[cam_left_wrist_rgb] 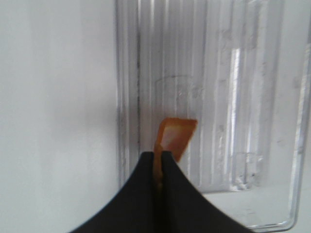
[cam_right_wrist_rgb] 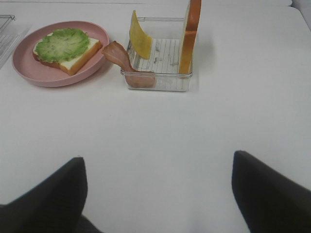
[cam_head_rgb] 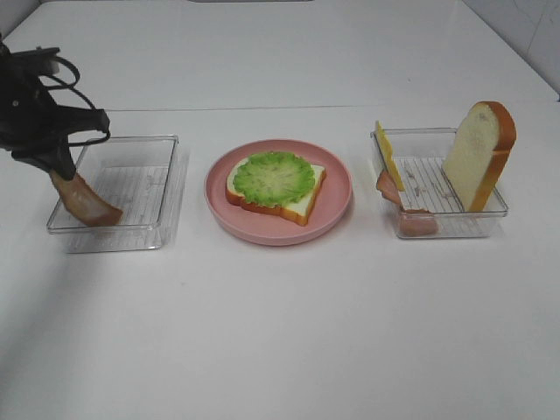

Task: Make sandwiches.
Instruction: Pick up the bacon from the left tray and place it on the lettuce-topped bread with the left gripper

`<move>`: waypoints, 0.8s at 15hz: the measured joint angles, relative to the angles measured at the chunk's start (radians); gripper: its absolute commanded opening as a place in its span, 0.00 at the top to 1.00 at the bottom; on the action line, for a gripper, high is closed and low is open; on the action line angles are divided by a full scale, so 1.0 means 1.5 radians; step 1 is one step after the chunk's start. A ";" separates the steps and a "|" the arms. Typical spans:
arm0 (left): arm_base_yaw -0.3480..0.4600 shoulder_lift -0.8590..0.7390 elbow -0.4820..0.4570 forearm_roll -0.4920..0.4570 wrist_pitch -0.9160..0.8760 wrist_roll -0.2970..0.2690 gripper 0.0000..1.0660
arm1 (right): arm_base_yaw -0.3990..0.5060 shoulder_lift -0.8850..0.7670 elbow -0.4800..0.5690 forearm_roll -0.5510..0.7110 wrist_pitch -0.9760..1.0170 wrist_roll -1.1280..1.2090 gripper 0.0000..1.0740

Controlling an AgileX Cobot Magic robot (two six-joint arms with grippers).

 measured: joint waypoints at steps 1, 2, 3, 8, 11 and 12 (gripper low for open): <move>0.000 -0.003 -0.009 -0.013 0.000 0.007 1.00 | 0.000 0.000 0.000 0.000 0.000 0.000 0.27; 0.000 -0.016 -0.050 -0.084 -0.002 0.039 1.00 | 0.000 0.000 0.000 0.000 0.000 0.000 0.27; 0.000 -0.017 -0.059 -0.104 -0.005 0.044 1.00 | 0.000 0.000 0.000 0.000 0.000 0.000 0.27; -0.064 -0.017 -0.109 -0.336 -0.119 0.171 1.00 | 0.000 0.000 0.000 0.000 0.000 0.000 0.27; -0.130 -0.017 -0.109 -0.389 -0.211 0.219 1.00 | 0.000 0.000 0.000 0.000 0.000 0.000 0.27; -0.184 -0.014 -0.109 -0.403 -0.284 0.230 1.00 | 0.000 0.000 0.000 0.000 0.000 0.000 0.27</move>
